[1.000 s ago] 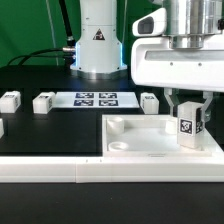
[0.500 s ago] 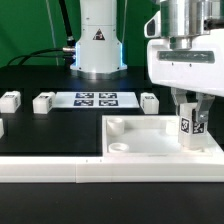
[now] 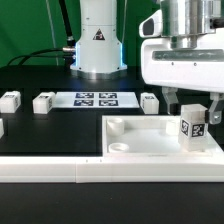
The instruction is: Assemble square table
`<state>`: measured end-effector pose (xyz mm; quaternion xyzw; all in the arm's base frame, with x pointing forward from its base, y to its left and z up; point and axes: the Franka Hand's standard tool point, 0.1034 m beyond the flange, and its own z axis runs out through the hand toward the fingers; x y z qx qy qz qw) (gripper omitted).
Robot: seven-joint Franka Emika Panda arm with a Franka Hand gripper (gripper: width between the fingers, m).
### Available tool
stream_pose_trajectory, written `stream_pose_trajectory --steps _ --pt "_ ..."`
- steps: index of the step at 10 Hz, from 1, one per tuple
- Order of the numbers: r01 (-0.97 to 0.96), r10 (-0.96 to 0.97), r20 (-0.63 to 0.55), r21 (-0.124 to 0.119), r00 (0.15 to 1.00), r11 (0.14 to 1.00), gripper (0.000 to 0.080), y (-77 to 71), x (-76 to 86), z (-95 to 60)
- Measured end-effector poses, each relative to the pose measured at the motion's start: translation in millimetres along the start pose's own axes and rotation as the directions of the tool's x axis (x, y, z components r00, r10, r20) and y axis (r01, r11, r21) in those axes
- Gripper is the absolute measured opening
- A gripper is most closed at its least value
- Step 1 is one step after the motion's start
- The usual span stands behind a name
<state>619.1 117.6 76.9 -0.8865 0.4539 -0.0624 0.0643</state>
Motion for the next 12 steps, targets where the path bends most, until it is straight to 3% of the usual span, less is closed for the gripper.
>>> stream_pose_trajectory --steps 4,9,12 --pt "0.359 -0.359 0.007 -0.005 0.933 0.933 0.0649 -0.8 0.3 -0.8" --pt "0.669 -0.668 0.023 -0.046 0.743 0.742 0.0649 -1.9 -6.2 0.0" --pt "0.786 -0.786 0.025 -0.046 0.618 0.616 0.0649 0.0 -1.2 0.0"
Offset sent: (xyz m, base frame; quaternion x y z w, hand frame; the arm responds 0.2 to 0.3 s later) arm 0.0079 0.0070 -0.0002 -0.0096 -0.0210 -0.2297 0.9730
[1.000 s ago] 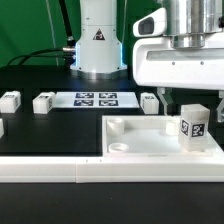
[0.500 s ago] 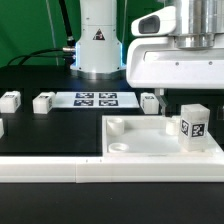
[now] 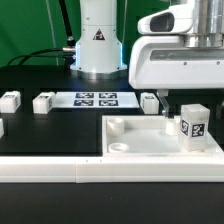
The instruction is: Assemble square table
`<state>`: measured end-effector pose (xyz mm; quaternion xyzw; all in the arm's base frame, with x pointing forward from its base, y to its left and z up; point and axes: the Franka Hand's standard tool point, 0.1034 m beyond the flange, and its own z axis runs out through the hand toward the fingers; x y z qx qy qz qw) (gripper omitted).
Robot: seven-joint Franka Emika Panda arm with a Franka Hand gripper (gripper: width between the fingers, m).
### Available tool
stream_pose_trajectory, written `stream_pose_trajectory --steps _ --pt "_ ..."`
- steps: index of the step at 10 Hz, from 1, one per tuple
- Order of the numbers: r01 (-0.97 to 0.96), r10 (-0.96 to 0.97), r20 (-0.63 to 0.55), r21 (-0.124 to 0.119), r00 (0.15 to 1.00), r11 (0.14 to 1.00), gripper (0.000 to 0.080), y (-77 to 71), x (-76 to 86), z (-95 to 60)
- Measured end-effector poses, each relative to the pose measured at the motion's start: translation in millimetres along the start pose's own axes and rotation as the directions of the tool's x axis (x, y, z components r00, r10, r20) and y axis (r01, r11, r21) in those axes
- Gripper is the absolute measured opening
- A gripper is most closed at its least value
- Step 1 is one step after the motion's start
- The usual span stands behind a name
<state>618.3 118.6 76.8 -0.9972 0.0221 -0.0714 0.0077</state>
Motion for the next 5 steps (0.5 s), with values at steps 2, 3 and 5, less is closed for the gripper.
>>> stream_pose_trajectory --steps 2,3,5 --pt "0.075 -0.075 0.000 -0.001 0.997 0.997 0.0628 2.3 0.9 -0.3" --pt "0.073 -0.073 0.000 -0.001 0.997 0.997 0.0501 1.9 0.7 -0.2" --pt "0.073 -0.073 0.000 -0.001 0.997 0.997 0.0306 2.1 0.7 -0.2"
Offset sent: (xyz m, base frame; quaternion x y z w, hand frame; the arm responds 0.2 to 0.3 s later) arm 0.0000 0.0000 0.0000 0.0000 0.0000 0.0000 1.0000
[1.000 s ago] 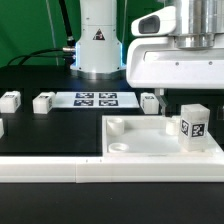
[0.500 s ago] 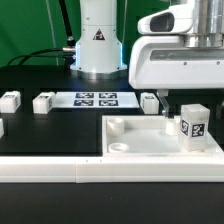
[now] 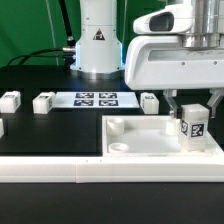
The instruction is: Assemble square table
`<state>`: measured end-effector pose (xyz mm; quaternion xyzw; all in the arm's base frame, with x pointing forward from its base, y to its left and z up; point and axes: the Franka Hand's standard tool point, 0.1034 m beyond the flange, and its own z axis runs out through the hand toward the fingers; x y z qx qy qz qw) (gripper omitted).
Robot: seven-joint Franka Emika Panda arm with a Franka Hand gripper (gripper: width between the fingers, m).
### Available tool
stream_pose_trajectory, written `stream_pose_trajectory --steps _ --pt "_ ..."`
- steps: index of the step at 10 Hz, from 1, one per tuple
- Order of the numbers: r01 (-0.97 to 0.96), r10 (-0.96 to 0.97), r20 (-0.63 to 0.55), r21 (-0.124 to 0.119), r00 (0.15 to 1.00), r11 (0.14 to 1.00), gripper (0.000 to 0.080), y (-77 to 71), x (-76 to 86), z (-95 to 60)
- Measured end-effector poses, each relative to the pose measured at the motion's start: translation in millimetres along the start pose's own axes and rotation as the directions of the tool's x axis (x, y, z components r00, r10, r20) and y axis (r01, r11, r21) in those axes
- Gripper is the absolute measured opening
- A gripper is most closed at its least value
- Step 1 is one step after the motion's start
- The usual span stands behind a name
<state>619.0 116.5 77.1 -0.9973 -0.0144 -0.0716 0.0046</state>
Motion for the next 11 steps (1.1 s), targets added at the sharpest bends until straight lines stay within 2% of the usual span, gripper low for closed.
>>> stream_pose_trajectory --steps 3,5,8,10,11 --pt "-0.027 0.027 0.000 0.001 1.000 1.000 0.0289 0.0 -0.1 0.1" --pt "-0.184 0.184 -0.014 0.016 0.983 0.983 0.0289 3.0 0.1 0.9" --pt "-0.444 0.445 -0.033 0.049 0.895 0.895 0.0290 4.0 0.3 1.0" --pt "-0.605 0.608 -0.039 0.068 0.793 0.793 0.0290 2.2 -1.2 0.9" --pt "-0.670 0.673 -0.034 0.069 0.738 0.739 0.0291 0.2 -2.0 0.9"
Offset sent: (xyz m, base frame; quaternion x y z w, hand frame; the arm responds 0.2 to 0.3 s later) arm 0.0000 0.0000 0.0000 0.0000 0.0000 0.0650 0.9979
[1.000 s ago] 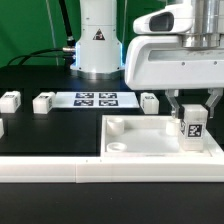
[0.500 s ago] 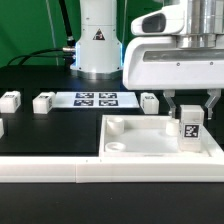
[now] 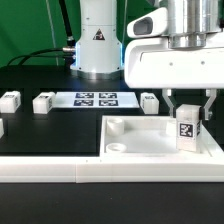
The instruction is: Assemble square table
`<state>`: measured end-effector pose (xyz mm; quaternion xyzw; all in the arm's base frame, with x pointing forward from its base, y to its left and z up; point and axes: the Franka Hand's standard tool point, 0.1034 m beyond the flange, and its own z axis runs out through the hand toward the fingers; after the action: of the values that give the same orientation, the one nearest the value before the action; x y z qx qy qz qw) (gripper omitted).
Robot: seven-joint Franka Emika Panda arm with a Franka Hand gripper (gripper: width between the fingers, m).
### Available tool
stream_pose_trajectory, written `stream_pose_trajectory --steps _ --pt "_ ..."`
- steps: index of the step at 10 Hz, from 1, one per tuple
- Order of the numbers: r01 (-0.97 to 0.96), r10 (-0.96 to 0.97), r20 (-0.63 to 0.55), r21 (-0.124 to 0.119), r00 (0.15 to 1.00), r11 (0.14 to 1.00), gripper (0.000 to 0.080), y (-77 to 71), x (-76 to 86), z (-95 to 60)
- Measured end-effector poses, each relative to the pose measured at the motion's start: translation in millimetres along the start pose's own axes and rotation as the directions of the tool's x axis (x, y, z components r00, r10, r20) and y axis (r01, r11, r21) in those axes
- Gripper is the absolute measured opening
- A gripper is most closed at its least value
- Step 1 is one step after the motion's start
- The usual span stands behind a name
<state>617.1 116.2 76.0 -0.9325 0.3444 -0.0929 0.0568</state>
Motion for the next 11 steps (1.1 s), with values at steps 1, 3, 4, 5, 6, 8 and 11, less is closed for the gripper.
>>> stream_pose_trajectory --steps 1,3,4,5,6,8,11 --pt "-0.096 0.096 0.001 -0.001 0.995 0.995 0.0291 -1.1 -2.5 0.1" --pt "-0.298 0.298 0.002 -0.002 0.954 0.954 0.0294 -2.5 -5.8 0.6" --pt "-0.390 0.390 0.009 0.000 0.921 0.921 0.0295 -2.9 -5.5 0.5" --pt "-0.447 0.447 0.013 0.000 0.894 0.894 0.0295 -3.3 -5.4 0.3" --pt "-0.499 0.499 0.017 0.001 0.867 0.867 0.0297 -3.9 -5.6 0.1" --pt "-0.592 0.592 0.026 0.001 0.806 0.806 0.0297 -4.8 -6.0 -0.5" --pt "-0.564 0.564 0.027 -0.005 0.826 0.826 0.0469 -3.8 -7.5 1.0"
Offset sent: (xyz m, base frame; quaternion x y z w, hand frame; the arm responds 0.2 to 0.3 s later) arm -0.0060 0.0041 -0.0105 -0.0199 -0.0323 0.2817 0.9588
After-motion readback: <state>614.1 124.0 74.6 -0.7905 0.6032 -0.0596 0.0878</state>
